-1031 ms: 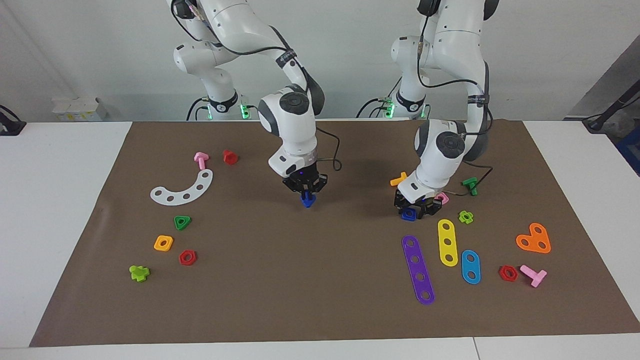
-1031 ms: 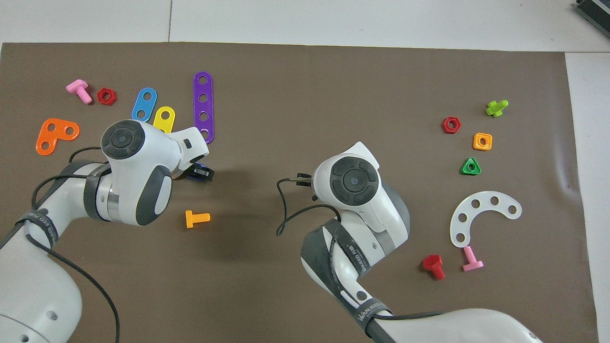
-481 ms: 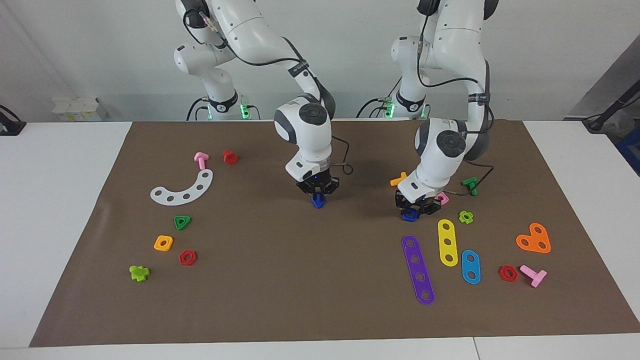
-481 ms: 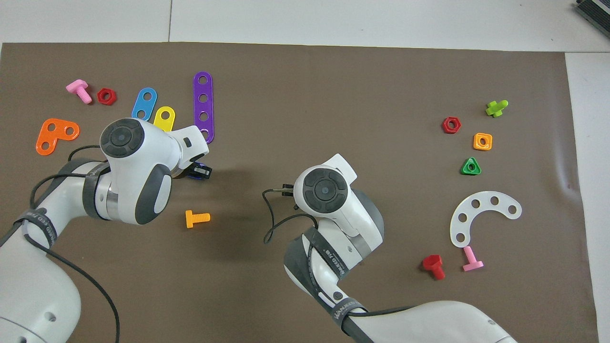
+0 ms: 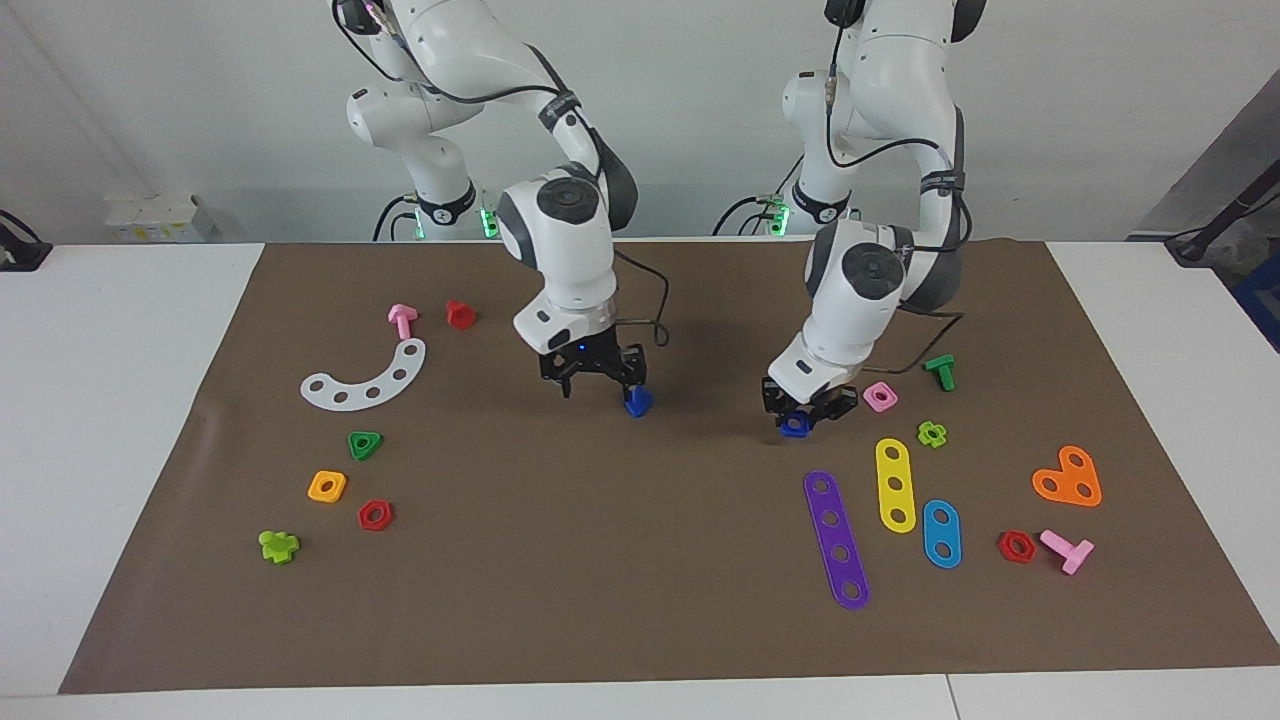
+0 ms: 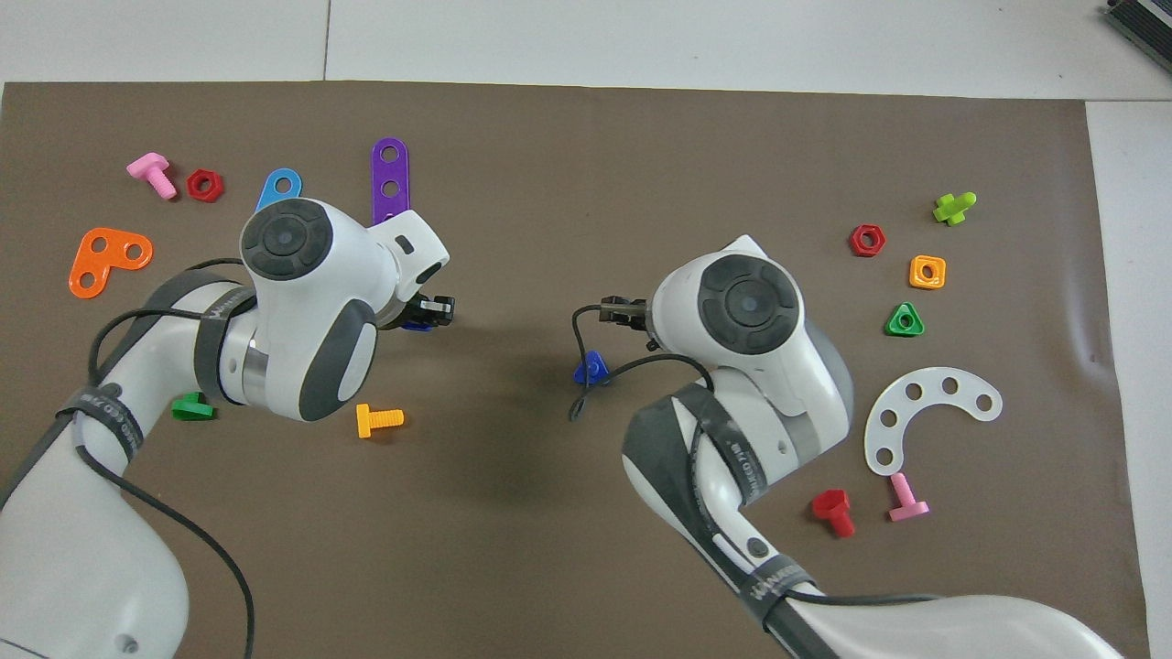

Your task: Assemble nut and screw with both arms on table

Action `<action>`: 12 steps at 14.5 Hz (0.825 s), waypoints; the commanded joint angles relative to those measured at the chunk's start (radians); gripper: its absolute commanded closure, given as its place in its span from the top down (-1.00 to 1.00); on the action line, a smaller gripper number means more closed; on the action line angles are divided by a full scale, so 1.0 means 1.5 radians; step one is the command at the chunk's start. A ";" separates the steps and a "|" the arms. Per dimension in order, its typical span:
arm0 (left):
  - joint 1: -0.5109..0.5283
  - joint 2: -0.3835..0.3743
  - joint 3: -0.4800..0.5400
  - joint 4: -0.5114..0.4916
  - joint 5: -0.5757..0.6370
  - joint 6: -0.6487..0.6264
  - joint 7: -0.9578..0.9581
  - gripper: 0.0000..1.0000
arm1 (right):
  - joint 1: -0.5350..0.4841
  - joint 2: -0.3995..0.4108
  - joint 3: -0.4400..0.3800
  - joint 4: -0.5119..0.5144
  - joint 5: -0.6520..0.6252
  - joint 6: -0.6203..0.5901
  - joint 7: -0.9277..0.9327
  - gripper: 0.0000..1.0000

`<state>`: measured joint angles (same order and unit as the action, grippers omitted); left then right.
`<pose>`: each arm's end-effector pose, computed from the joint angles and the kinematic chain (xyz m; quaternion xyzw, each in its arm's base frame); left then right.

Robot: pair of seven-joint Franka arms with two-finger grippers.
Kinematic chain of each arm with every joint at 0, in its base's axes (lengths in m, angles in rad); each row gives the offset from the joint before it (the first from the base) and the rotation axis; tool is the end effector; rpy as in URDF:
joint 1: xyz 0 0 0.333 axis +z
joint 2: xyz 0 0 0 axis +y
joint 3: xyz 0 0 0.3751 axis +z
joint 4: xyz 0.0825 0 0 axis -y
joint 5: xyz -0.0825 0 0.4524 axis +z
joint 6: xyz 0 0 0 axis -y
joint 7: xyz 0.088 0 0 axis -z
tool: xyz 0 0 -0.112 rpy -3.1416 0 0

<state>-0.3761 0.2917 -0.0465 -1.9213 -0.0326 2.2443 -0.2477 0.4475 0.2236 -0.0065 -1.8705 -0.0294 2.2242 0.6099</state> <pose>0.6296 -0.2825 0.3547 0.9968 -0.0763 0.0084 0.0237 0.6320 0.2974 0.4262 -0.9949 0.0759 -0.0627 0.0214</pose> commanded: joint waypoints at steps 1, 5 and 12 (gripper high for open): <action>-0.077 0.007 0.012 0.026 -0.010 -0.007 -0.128 -1.00 | -0.083 -0.068 0.009 -0.018 0.007 -0.058 -0.094 1.00; -0.160 0.010 0.012 0.046 -0.065 -0.005 -0.222 -1.00 | -0.185 -0.145 0.009 -0.020 0.010 -0.130 -0.191 1.00; -0.234 0.038 0.013 0.067 -0.083 0.043 -0.328 -1.00 | -0.254 -0.173 0.005 0.083 0.009 -0.248 -0.269 1.00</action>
<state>-0.7017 0.3172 -0.0479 -1.8396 -0.1311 2.2889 -0.7271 0.0868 -0.0513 -0.0093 -1.8158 -0.0257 1.9114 0.2487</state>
